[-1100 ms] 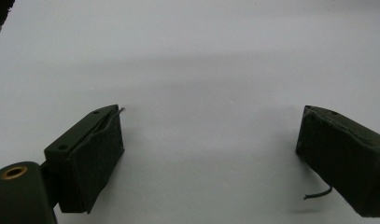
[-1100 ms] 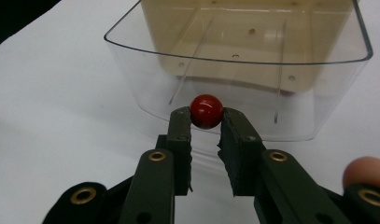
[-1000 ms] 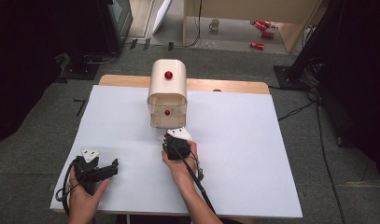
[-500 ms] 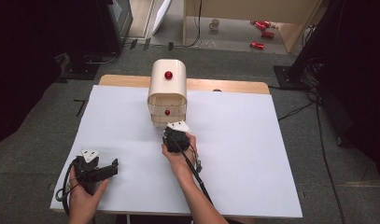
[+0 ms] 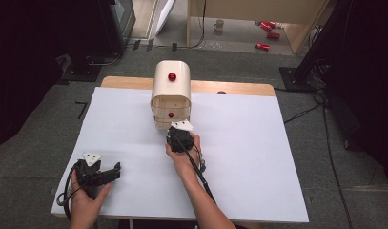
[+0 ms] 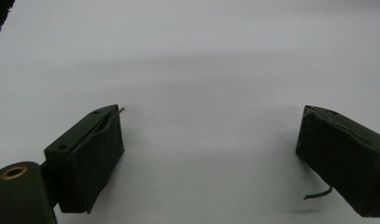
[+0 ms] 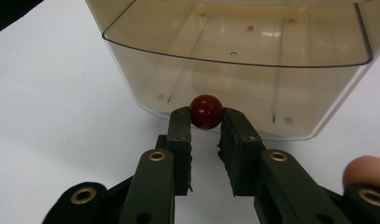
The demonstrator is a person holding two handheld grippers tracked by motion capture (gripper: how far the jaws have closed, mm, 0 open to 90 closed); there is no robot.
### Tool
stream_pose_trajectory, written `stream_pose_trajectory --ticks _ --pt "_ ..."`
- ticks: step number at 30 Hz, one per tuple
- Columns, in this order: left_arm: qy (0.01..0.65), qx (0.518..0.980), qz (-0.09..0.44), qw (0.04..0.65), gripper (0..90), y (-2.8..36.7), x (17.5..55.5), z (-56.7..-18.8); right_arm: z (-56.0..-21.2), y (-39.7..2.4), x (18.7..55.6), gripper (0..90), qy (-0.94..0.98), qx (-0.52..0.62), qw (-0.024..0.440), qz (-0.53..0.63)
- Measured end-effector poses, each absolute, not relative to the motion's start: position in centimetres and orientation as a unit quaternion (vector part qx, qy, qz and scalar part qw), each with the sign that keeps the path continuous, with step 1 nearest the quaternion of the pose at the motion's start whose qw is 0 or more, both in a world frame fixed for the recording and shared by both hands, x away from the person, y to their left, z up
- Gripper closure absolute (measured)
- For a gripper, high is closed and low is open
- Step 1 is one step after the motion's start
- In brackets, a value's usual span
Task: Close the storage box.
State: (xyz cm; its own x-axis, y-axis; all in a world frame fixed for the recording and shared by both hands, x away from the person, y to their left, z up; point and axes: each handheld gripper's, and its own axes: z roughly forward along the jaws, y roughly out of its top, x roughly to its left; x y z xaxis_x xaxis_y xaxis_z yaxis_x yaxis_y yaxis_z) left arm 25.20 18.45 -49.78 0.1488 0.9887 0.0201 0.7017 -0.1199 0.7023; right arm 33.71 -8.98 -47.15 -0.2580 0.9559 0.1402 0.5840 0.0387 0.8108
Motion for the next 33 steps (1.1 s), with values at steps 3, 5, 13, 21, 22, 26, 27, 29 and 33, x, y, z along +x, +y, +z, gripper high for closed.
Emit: stream_pose_trajectory --ticks 3,5,13,21,22,26,27,29,33 --pt "0.601 0.704 0.255 0.282 7.3 18.4 25.2 -49.8 -47.2 -9.0 33.7 75.3 0.684 0.562 0.231 0.403" --pt "0.601 0.704 0.255 0.282 7.3 18.4 25.2 -49.8 -47.2 -9.0 33.7 74.7 0.685 0.561 0.231 0.403" --pt "0.601 0.704 0.255 0.282 7.3 18.4 25.2 -49.8 -46.5 -9.8 33.3 25.8 0.706 0.538 0.212 0.409" --pt "0.6 0.704 0.255 0.281 7.3 18.5 25.2 -49.8 -44.9 -13.1 31.6 2.9 0.723 0.508 0.191 0.427" --pt "0.6 0.703 0.256 0.282 7.3 18.4 25.2 -49.8 -44.9 -13.1 31.6 2.9 0.723 0.508 0.191 0.427" --pt "0.6 0.703 0.256 0.282 7.3 18.4 25.2 -49.8 -44.2 -14.7 30.8 0.0 0.723 0.507 0.194 0.427" --pt "0.6 0.703 0.256 0.282 7.3 18.4 25.2 -49.8 -44.1 -15.1 30.7 0.0 0.722 0.509 0.192 0.427" --pt "0.6 0.703 0.256 0.282 7.3 18.4 25.2 -49.8 -43.9 -16.0 30.4 0.0 0.72 0.511 0.194 0.427" --pt "0.6 0.704 0.255 0.281 7.3 18.5 25.2 -49.8 -43.7 -17.8 29.8 0.0 0.715 0.516 0.2 0.427"
